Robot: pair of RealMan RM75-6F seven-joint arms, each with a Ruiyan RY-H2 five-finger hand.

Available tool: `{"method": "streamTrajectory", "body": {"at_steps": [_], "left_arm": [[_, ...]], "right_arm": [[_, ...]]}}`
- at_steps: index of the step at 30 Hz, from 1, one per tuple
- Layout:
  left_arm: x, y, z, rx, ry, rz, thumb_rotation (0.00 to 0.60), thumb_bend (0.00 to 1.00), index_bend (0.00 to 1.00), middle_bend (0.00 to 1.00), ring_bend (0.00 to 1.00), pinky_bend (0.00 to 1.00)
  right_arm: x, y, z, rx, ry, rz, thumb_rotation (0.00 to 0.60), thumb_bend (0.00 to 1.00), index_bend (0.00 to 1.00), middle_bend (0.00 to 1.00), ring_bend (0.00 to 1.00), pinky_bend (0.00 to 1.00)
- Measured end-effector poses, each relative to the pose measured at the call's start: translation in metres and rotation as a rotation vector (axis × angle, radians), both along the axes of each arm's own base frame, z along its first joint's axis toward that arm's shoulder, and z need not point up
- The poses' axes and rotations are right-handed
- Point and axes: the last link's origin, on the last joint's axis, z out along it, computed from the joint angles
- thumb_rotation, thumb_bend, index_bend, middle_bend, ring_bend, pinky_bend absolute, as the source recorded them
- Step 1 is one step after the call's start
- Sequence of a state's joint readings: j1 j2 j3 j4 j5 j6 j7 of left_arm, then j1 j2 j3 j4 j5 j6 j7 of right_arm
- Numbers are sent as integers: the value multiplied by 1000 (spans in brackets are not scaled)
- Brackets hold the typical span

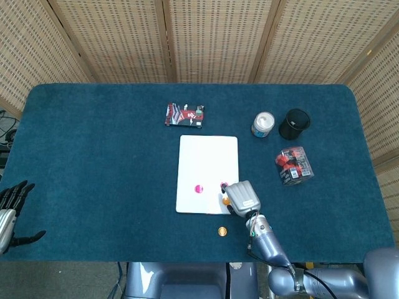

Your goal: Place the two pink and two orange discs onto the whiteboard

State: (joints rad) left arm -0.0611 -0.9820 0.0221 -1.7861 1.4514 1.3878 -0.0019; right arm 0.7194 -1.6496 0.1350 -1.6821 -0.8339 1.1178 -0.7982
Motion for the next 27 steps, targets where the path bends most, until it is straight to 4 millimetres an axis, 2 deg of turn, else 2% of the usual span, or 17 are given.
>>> {"method": "streamTrajectory", "body": {"at_steps": [7, 20, 27], "left_arm": [[0, 1, 0, 0, -2, 1, 600, 0, 0, 0, 0, 0], [1, -1, 0, -1, 2, -4, 600, 0, 0, 0, 0, 0], [0, 0, 1, 0, -3, -2, 600, 0, 0, 0, 0, 0]], "right_arm": [[2, 6, 2, 16, -15, 14, 600, 357, 366, 984, 1000, 1000], [10, 47, -6, 250, -39, 165, 600, 359, 366, 987, 1000, 1000], [14, 54, -13, 268, -44, 184, 600, 358, 366, 987, 1000, 1000]]}}
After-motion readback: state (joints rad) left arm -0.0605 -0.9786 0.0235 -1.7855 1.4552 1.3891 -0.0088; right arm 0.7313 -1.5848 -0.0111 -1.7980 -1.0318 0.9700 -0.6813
